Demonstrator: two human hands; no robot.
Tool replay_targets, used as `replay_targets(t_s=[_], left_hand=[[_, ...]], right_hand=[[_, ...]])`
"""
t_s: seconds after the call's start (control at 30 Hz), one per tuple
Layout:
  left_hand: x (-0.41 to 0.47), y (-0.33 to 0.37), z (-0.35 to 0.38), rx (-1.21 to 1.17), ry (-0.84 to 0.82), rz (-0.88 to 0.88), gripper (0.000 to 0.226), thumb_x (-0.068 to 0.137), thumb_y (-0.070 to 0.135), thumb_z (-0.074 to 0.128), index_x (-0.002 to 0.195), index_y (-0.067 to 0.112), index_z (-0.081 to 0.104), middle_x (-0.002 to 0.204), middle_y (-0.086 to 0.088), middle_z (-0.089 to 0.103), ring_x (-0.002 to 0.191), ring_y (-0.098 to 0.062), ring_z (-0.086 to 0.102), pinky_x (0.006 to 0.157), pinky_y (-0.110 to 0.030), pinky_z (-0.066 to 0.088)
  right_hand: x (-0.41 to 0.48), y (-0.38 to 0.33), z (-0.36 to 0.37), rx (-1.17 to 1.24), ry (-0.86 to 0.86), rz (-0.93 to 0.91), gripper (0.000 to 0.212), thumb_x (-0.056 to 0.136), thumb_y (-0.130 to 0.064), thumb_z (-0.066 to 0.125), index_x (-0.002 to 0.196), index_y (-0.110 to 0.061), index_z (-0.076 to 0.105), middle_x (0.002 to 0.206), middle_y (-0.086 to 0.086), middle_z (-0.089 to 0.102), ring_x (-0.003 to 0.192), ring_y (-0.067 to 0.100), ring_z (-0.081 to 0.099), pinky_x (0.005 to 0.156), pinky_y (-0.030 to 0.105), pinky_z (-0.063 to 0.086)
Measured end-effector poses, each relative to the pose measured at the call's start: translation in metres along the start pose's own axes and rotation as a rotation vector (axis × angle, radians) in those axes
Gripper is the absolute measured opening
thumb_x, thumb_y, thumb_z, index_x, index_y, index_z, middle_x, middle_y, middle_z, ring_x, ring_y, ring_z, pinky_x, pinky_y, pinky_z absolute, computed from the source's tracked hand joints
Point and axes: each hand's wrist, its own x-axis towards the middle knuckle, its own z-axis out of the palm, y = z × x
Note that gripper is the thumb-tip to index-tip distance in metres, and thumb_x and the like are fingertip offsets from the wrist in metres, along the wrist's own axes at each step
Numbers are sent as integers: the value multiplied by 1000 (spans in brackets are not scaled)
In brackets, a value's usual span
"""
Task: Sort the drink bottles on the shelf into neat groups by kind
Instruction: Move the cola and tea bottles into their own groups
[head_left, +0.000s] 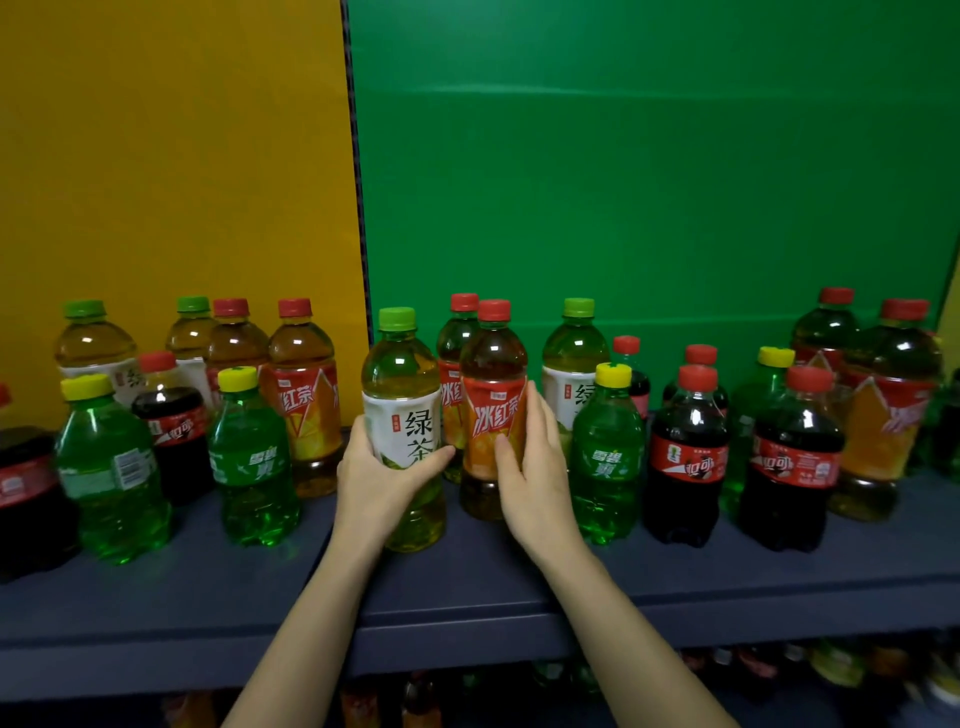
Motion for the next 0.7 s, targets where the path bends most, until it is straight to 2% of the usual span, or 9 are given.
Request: replay_targets(t_s=[0.13,0.23,0.33,0.47,0.53,0.63,0.7], left_hand=[[0,0,0,-11,2,-3,70,36,54,76,96,31,50,99,1,63,93,-11,60,74,-28,51],[0,-1,1,-16,-2,-2,73,36,54,76,100,28,51,99,1,63,93,-13,60,75,-30,52],[0,-1,1,-22,-3,-4,77,38,51,79,104,22,52,99,0,63,93,-13,60,74,-30,52],[1,-3,1,-27,6,5,63,54,26,89,104,19,51,99,-1,63,94,-15,60,73,-28,50],[1,-4,1,-23,12,9,59,57,20,88,104,19,51,98,0,62,93,-14,60,72,-26,49],[1,-4,1,-22,7,16,64,53,24,90,104,20,50,97,3,61,92,-11,59,71,-25,49],[1,-4,1,-24,6,20,66,51,27,89,104,20,51,97,3,62,91,-9,59,70,-24,48]], right_hand=[[-3,3,-1,-60,87,-56,60,98,-9,34,148,-20,2,156,-10,0,140,-3,-2,105,0,-1],[-7,3,-2,-58,136,-110,66,97,-3,33,145,-26,-7,155,-13,-11,142,0,-8,108,2,-1],[-3,4,-4,-44,177,-106,69,97,-2,34,140,-28,-12,153,-11,-17,140,-1,-12,101,-4,-2],[6,5,-6,-62,233,-71,70,96,-1,37,145,-14,-11,152,-5,-21,135,-1,-14,92,-11,0],[10,5,-5,-64,271,-44,72,96,-2,39,145,-13,-12,152,-4,-21,132,-4,-12,89,-12,2],[16,4,-4,-54,319,16,75,95,-3,43,145,-12,-12,154,0,-19,127,-7,-7,82,-15,4],[22,3,-4,-68,347,72,78,93,-4,47,146,-10,-11,155,2,-16,125,-6,-4,82,-15,0]])
